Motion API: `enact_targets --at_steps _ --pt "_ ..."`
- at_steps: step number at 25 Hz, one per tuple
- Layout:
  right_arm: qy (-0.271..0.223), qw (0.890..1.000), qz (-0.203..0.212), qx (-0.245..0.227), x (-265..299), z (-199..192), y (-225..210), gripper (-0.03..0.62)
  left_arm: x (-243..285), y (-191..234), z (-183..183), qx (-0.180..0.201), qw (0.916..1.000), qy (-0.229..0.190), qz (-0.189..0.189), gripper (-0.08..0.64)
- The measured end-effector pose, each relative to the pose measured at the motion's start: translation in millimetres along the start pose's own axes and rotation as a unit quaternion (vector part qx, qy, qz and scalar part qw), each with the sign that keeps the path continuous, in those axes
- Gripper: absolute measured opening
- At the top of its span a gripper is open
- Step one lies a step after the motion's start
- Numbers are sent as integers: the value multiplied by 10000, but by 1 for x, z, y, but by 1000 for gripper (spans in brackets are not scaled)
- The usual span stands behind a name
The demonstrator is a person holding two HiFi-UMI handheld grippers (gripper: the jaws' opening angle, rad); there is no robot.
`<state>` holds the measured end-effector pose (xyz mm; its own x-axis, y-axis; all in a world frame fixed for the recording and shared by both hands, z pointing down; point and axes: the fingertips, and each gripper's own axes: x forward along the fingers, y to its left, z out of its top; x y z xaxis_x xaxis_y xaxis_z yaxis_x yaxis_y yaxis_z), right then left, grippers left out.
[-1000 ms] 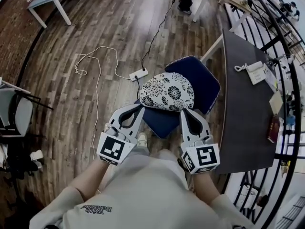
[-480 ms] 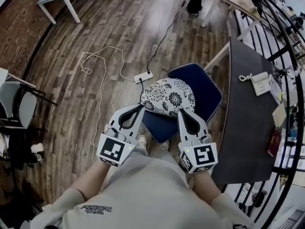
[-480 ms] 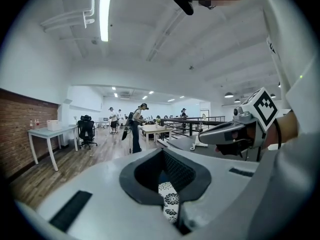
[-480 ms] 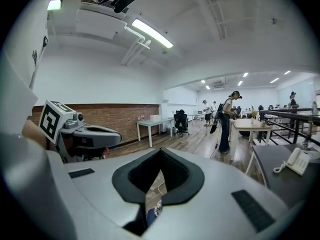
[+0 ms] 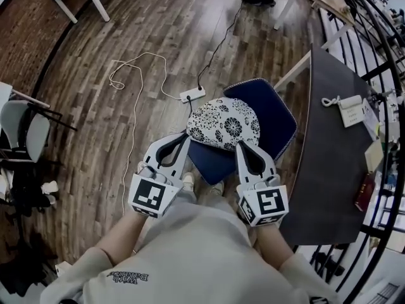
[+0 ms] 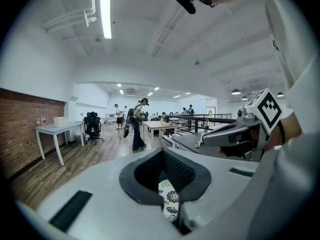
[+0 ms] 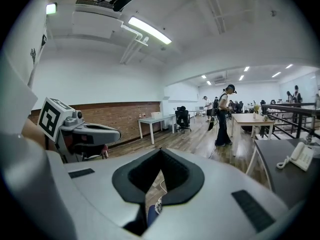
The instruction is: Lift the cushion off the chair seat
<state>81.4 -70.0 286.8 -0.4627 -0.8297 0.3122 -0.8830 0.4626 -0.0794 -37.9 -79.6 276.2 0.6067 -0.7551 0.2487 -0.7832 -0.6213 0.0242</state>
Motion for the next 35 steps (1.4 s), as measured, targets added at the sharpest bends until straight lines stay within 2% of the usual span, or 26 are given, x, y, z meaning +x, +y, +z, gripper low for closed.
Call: enact_targets --at_steps 6,9,12,17,20,27,31,35 --pt "200 9996 -118 137 15 -21 -23 3 12 20 -34 -486 9978 322 310 6" --pt "283 9985 -159 -440 29 -30 -28 3 20 36 -41 -534 9967 383 467 23" --pt "362 9956 -98 -854 50 -39 -26 3 34 49 -50 -522 9969 445 393 74" --pt "449 9958 -70 -795 80 -54 -29 3 54 64 -81 -701 9957 599 119 141" --pt "460 9972 8 -587 96 -62 -30 3 71 74 -114 -719 9937 861 -23 164" --pt "591 9964 -12 -603 131 -102 -41 3 107 91 -217 -743 9830 1656 -277 179" --pt "484 9971 -60 -580 155 -129 -46 3 132 104 -286 -810 9785 1869 -316 181" --pt "575 9956 -92 -729 182 -175 -51 3 163 122 -360 -1122 9751 1889 -307 181"
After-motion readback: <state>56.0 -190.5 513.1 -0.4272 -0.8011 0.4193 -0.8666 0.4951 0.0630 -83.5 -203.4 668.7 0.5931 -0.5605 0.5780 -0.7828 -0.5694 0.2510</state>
